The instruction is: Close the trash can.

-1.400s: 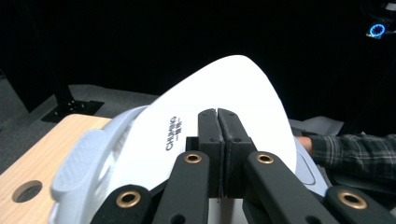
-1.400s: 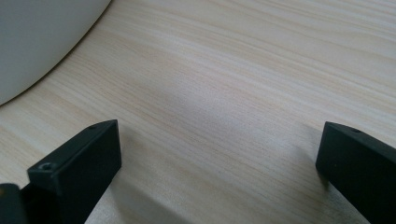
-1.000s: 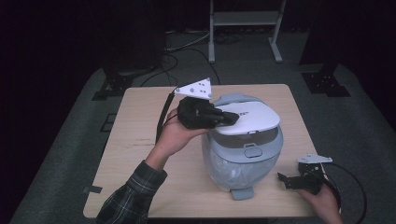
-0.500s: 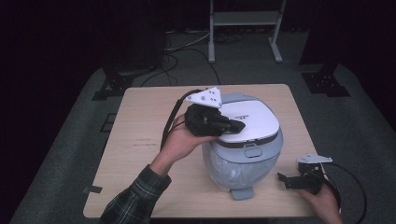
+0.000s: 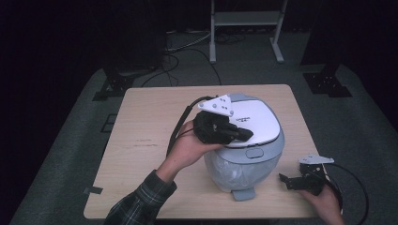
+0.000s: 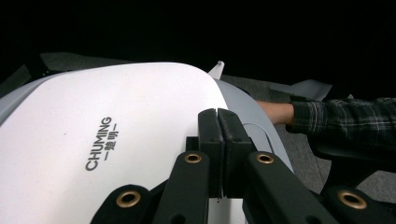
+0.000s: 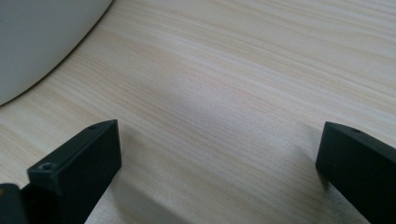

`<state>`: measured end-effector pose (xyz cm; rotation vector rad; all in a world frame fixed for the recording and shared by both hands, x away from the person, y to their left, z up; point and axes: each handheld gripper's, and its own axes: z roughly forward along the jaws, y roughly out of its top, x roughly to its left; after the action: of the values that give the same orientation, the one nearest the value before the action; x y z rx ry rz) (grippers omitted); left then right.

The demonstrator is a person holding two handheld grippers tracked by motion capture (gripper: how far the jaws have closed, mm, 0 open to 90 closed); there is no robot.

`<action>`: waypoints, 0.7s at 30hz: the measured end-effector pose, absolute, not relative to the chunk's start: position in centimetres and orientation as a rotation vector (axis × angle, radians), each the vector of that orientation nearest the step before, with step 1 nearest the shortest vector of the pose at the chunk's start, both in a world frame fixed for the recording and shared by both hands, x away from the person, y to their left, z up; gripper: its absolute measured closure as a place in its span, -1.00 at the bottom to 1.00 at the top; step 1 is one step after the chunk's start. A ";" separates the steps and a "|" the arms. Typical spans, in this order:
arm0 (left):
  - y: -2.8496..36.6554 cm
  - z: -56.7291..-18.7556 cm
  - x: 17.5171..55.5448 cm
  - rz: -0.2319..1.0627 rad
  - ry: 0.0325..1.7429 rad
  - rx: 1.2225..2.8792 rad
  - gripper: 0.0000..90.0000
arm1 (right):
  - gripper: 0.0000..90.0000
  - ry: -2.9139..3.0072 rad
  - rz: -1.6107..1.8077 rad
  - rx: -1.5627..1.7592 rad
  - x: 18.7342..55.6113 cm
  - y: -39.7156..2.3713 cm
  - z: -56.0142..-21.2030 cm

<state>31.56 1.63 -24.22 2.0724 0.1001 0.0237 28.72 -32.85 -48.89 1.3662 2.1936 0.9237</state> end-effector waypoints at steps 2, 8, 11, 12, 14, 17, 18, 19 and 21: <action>1.5 -24.3 31.5 0.017 0.101 2.074 0.97 | -1.00 2.194 0.924 1.367 28.7 -32.9 -48.9; 1.2 -24.7 31.5 -0.020 0.100 2.078 0.95 | -1.00 2.194 0.924 1.367 28.7 -32.9 -48.9; 1.1 -24.8 31.3 -0.014 0.112 2.076 1.00 | -1.00 2.193 0.924 1.367 28.7 -32.9 -48.9; 1.1 -24.8 31.3 -0.013 0.115 2.076 1.00 | -1.00 2.193 0.924 1.368 28.7 -32.8 -48.9; 1.1 -24.9 31.2 -0.013 0.126 2.072 1.00 | -1.00 2.193 0.924 1.367 28.7 -32.8 -48.9; 1.0 -24.9 31.1 -0.003 0.128 2.079 1.00 | -1.00 2.193 0.924 1.367 28.7 -32.9 -48.9; 0.9 -25.0 31.1 0.010 0.124 2.099 1.00 | -1.00 2.193 0.924 1.367 28.7 -32.8 -48.9; 0.8 -25.1 31.1 0.000 0.126 2.093 1.00 | -1.00 2.194 0.923 1.367 28.7 -32.8 -48.9; 0.9 -25.1 30.9 0.008 0.116 2.096 1.00 | -1.00 2.198 0.925 1.362 28.7 -32.8 -48.9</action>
<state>30.89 0.87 -25.10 2.0961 0.1165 0.0082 28.71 -32.82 -48.89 1.3624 2.1976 0.9254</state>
